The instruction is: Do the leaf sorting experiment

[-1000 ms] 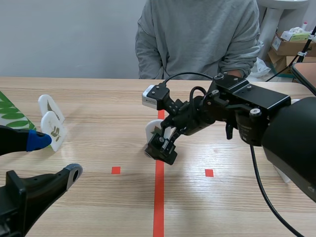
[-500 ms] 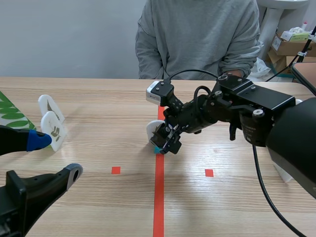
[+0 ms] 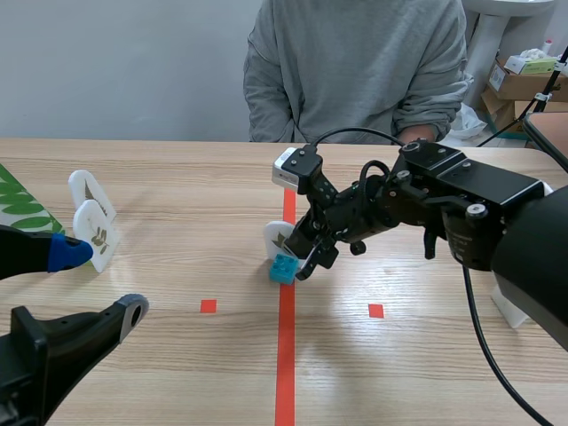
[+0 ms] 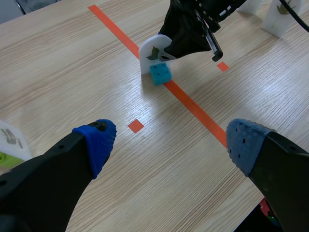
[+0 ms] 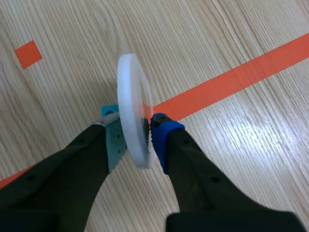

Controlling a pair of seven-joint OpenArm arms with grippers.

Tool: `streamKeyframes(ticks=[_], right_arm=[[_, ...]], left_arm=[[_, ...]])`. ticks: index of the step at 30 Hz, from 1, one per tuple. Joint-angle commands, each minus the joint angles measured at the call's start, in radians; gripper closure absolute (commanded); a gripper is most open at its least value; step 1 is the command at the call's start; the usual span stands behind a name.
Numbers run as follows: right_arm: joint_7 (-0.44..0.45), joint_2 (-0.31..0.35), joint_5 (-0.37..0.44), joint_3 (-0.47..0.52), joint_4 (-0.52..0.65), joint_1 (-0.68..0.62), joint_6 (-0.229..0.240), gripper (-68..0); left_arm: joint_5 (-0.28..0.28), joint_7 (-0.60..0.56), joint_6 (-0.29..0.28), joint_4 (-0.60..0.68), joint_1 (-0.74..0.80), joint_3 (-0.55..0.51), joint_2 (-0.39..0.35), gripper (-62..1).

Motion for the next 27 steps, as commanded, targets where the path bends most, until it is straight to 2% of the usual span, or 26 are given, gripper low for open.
streamKeyframes(ticks=[1,4,11,15,20,24,27], right_arm=[[0.014,0.003,0.010,0.003,0.023,0.023,0.000,-5.9],[0.014,0.003,0.010,0.003,0.023,0.023,0.000,-3.3],[0.005,0.003,0.014,0.055,0.027,0.023,0.000,-3.3],[-0.069,0.003,0.072,0.159,0.032,0.023,0.000,-3.2],[-0.155,0.022,0.147,0.345,0.056,-0.002,-0.004,-3.2],[-0.194,0.061,0.156,0.511,0.120,-0.065,-0.091,-3.2],[-0.197,0.105,0.156,0.611,0.154,-0.123,-0.132,-3.2]], left_arm=[[-0.010,-0.010,0.002,0.001,0.005,-0.001,0.005,-49.3],[-0.010,-0.010,0.002,0.001,0.005,-0.001,0.005,-49.3],[-0.010,-0.010,0.002,0.001,0.005,-0.001,0.005,-49.3],[-0.010,-0.010,0.002,0.001,0.005,-0.001,0.005,-49.3],[-0.010,-0.010,0.002,0.001,0.005,-0.001,0.005,-49.3],[-0.010,-0.010,0.002,0.001,0.005,-0.001,0.005,-49.3],[-0.010,-0.010,0.002,0.001,0.005,-0.001,0.005,-49.3]])
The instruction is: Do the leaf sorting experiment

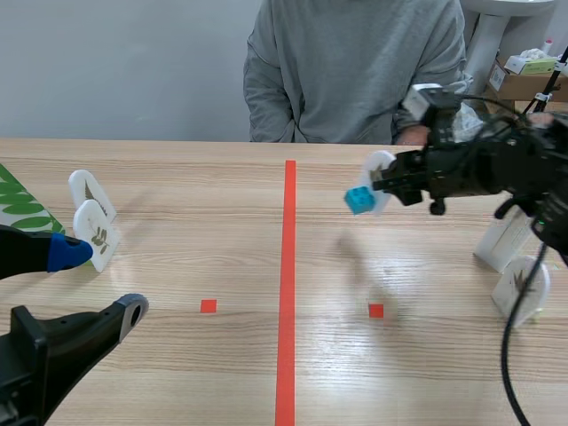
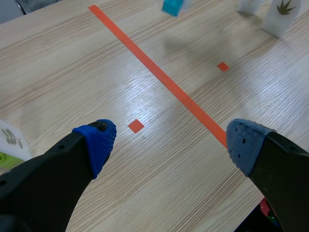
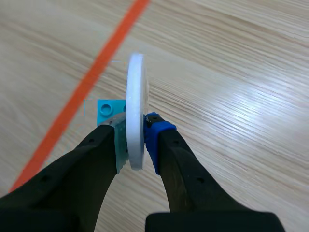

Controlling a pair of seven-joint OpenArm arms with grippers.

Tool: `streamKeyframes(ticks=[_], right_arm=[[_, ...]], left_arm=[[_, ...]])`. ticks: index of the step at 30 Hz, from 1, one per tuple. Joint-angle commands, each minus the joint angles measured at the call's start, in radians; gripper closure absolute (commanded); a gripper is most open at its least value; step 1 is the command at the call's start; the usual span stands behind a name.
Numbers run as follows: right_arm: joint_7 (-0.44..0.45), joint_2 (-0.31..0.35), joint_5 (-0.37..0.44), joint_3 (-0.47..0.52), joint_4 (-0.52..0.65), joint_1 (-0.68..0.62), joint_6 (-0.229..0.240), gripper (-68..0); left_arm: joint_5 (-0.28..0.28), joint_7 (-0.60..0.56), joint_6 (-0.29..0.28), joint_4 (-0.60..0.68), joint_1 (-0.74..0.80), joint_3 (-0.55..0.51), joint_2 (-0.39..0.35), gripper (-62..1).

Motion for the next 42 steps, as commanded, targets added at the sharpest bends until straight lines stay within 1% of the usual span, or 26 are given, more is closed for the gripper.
streamKeyframes(ticks=[1,3,5,9,10,13,17,20,22,25,27,32,39,42], right_arm=[[0.008,0.047,0.003,0.024,0.023,-0.023,-0.013,-3.2],[0.008,0.076,0.007,0.072,0.039,-0.063,-0.026,-3.2],[0.010,0.101,0.022,0.111,0.052,-0.101,-0.029,-3.2],[0.026,0.127,0.037,0.166,0.061,-0.151,-0.029,-2.2],[0.030,0.129,0.040,0.174,0.061,-0.157,-0.029,-2.2],[0.035,0.131,0.043,0.187,0.061,-0.172,-0.050,-2.2],[0.039,0.131,0.043,0.187,0.061,-0.179,-0.056,-2.2],[0.041,0.131,0.043,0.187,0.061,-0.187,-0.082,-2.3],[0.043,0.131,0.039,0.187,0.061,-0.195,-0.111,-5.8],[0.054,0.131,0.039,0.187,0.061,-0.206,-0.130,-14.0],[0.061,0.131,0.038,0.187,0.061,-0.211,-0.130,-17.3],[0.068,0.131,0.038,0.187,0.061,-0.217,-0.130,-21.3],[0.069,0.131,0.035,0.187,0.061,-0.217,-0.129,-36.9],[0.068,0.131,0.035,0.187,0.061,-0.217,-0.129,-39.7]], left_arm=[[-0.010,-0.010,0.002,0.001,0.005,-0.001,0.005,-49.3],[-0.011,-0.010,0.002,0.001,0.005,-0.001,0.005,-49.3],[-0.012,-0.010,0.002,0.001,0.003,-0.001,0.005,-49.3],[-0.014,-0.011,0.002,0.001,0.003,-0.001,0.005,-49.3],[-0.014,-0.011,0.002,0.001,0.003,-0.001,0.005,-49.3],[-0.014,-0.011,0.002,0.001,0.003,-0.001,0.005,-49.3],[-0.014,-0.010,0.002,0.001,0.003,-0.001,0.005,-49.3],[-0.014,-0.010,0.002,0.001,0.003,-0.001,0.005,-49.3],[-0.013,-0.010,0.002,0.001,0.003,-0.001,0.005,-49.3],[-0.013,-0.010,0.002,0.001,0.003,-0.001,0.005,-49.3],[-0.013,-0.010,0.002,0.001,0.003,-0.001,0.005,-49.3],[-0.013,-0.010,0.002,0.001,0.003,-0.001,0.005,-49.3],[-0.013,-0.010,0.002,0.001,0.003,-0.001,0.005,-49.3],[-0.013,-0.010,0.002,0.001,0.003,-0.001,0.005,-49.3]])
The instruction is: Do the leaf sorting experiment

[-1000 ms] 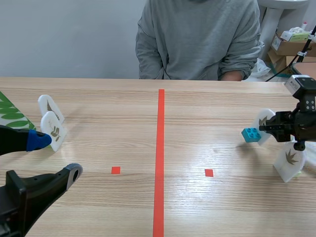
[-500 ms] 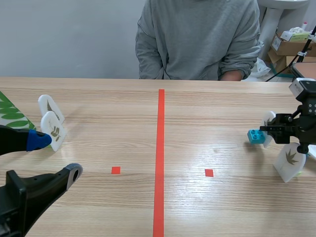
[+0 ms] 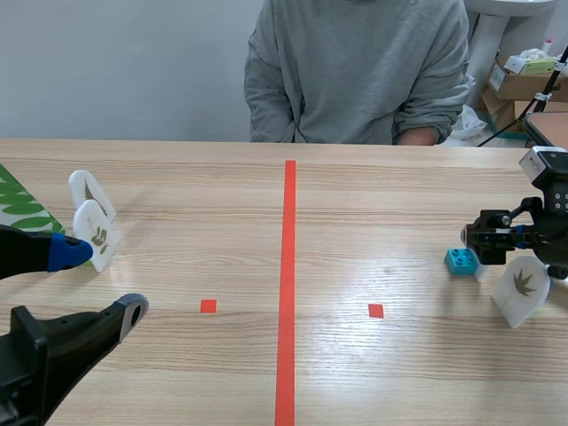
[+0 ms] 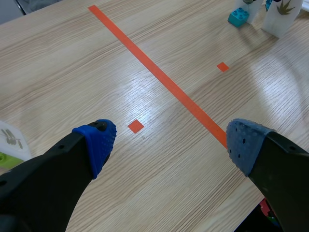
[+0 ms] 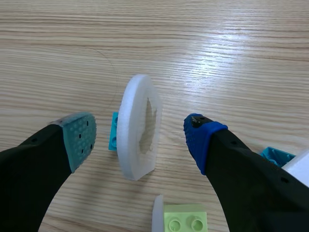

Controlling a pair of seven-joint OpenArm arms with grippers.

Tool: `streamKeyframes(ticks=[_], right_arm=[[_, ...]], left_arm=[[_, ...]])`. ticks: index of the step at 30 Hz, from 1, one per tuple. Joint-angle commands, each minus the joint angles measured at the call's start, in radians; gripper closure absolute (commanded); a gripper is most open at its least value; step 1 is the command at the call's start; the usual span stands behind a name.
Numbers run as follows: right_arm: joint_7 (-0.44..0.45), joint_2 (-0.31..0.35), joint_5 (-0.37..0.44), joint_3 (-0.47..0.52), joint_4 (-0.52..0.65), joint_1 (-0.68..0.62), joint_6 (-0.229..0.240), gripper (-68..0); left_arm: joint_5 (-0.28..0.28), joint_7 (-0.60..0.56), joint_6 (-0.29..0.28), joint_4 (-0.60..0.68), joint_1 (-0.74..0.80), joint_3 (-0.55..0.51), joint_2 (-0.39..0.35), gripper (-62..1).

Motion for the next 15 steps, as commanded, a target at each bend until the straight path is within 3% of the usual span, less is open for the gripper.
streamKeyframes(ticks=[1,7,11,15], right_arm=[[0.014,0.014,0.007,0.002,0.018,0.017,0.000,-41.3],[0.011,0.021,0.020,0.003,0.033,-0.002,0.035,-54.8],[-0.004,0.031,0.048,0.045,0.132,-0.069,0.079,-55.2],[-0.030,0.071,0.097,0.106,0.305,-0.188,0.113,-55.2]], left_arm=[[-0.013,-0.010,0.002,0.001,0.003,-0.001,0.005,-49.3],[-0.013,-0.010,0.002,0.001,0.003,-0.001,0.005,-49.3],[-0.013,-0.010,0.002,0.001,0.003,-0.001,0.005,-49.3],[-0.013,-0.009,0.002,0.001,0.003,-0.001,0.005,-49.3]])
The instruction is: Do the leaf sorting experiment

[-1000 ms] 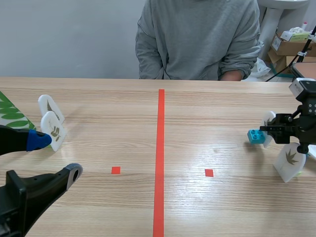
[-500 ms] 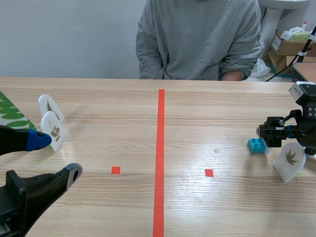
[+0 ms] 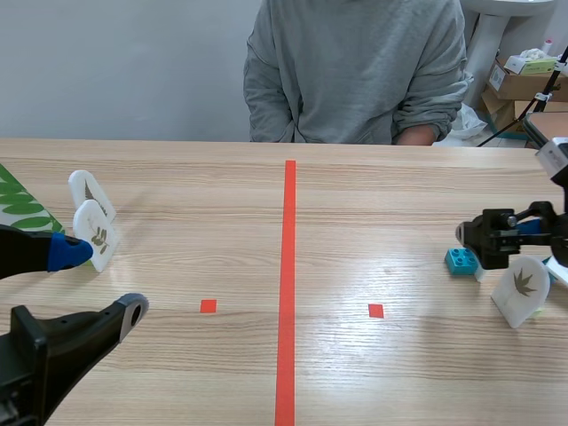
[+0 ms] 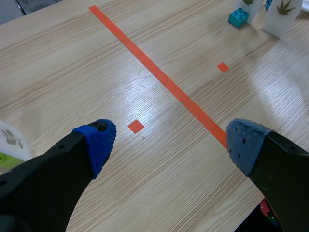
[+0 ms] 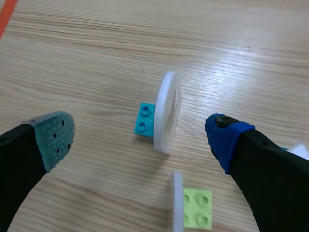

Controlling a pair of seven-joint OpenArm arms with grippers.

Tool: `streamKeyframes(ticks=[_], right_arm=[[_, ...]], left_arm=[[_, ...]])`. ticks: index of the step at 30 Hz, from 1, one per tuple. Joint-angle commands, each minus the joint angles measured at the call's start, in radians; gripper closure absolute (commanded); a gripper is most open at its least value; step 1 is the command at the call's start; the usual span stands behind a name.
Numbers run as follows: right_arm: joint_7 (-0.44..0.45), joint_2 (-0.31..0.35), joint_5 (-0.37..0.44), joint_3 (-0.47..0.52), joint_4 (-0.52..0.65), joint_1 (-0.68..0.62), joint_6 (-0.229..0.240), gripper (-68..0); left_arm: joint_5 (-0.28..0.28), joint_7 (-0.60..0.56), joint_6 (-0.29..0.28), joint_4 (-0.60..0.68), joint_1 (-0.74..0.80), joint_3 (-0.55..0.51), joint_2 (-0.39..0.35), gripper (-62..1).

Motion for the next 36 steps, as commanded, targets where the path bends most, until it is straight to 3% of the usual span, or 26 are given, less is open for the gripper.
streamKeyframes(ticks=[1,4,10,15,17,21,27,36], right_arm=[[0.015,0.060,0.018,0.038,0.092,-0.048,0.013,-55.2],[0.015,0.100,0.043,0.097,0.233,-0.159,0.034,-55.2],[0.010,0.127,0.132,0.232,0.496,-0.364,0.131,-55.2],[-0.023,0.126,0.233,0.283,0.650,-0.476,0.200,-55.2],[-0.026,0.126,0.274,0.283,0.690,-0.510,0.200,-55.2],[-0.056,0.121,0.329,0.282,0.731,-0.545,0.200,-55.2],[-0.129,0.105,0.436,0.282,0.731,-0.565,0.200,-55.2],[-0.135,0.093,0.436,0.282,0.732,-0.572,0.200,-55.1]], left_arm=[[-0.013,-0.008,0.002,0.001,0.003,-0.001,0.005,-49.3],[-0.013,-0.008,0.002,0.001,0.003,-0.001,0.005,-49.3],[-0.013,-0.010,0.002,0.001,0.003,-0.001,0.005,-49.3],[-0.018,-0.011,0.002,0.001,0.003,-0.001,0.005,-49.3],[-0.026,-0.014,0.002,0.001,0.003,-0.001,0.005,-49.3],[-0.068,-0.019,0.002,0.001,0.003,-0.001,0.002,-49.3],[-0.070,-0.057,0.002,0.001,0.002,-0.001,-0.001,-49.3],[-0.069,-0.063,0.002,0.001,0.003,-0.001,-0.001,-49.3]])
